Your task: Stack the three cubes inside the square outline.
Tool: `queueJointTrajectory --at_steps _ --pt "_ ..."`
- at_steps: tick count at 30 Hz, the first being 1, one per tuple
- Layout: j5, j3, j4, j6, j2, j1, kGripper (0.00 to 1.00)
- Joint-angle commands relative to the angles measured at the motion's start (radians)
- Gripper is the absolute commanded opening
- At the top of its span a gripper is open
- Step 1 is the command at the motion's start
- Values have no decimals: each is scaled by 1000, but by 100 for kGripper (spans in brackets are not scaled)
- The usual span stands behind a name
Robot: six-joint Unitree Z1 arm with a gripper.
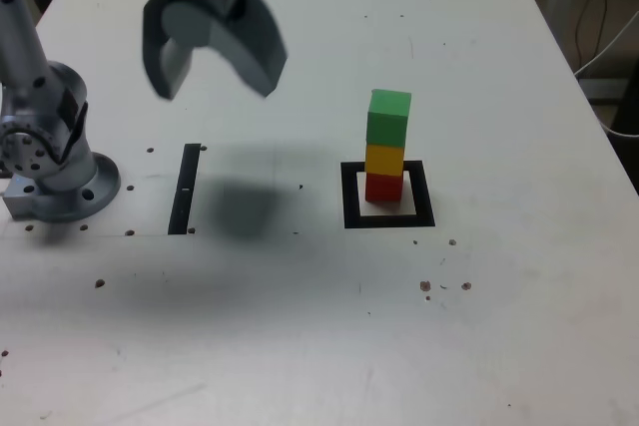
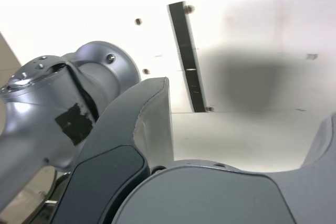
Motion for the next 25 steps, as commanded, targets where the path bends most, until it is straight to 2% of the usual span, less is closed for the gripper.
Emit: queueJointTrajectory --at_steps 1,6,12,16,25 --pt "-11 55 -45 -16 -16 2 99" --pt "-36 224 -203 -51 -61 26 99" --pt "-27 335 -326 -54 -80 92 99" --pt "-25 354 -367 -56 -62 101 99" --pt "-3 384 -398 -87 -51 101 100"
